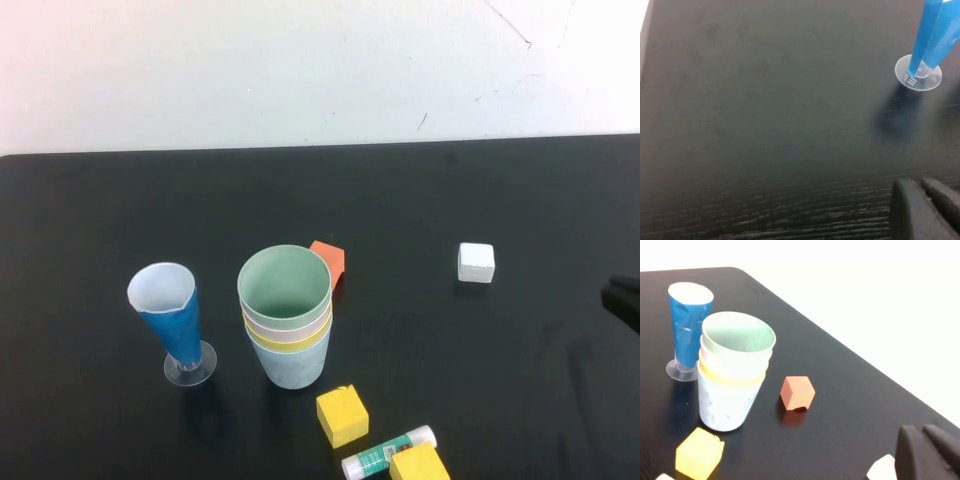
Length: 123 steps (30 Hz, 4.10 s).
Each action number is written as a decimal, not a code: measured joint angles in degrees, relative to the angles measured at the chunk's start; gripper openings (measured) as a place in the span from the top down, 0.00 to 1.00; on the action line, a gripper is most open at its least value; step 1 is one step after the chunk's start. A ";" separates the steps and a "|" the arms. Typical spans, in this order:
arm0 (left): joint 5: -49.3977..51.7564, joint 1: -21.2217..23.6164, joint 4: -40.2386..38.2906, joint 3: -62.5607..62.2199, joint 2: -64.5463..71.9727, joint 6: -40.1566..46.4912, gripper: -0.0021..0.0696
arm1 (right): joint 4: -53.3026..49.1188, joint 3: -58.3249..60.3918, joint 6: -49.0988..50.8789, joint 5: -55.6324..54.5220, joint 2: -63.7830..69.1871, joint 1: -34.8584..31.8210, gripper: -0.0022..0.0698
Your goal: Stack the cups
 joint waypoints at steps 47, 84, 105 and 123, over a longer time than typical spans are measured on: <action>0.24 0.00 0.00 0.00 0.00 -0.44 0.97 | -54.91 29.57 67.68 3.01 -42.06 -31.85 0.97; 0.24 0.00 0.00 0.00 0.00 -0.44 0.97 | -58.07 29.99 67.70 13.92 -42.27 -26.33 0.97; -22.85 8.25 -2.80 17.78 -13.88 -1.28 0.97 | -58.07 29.99 67.70 14.04 -42.27 -26.33 0.97; -37.76 20.88 -13.31 31.69 -16.49 3.04 0.97 | -58.07 29.99 67.70 14.04 -42.27 -26.33 0.97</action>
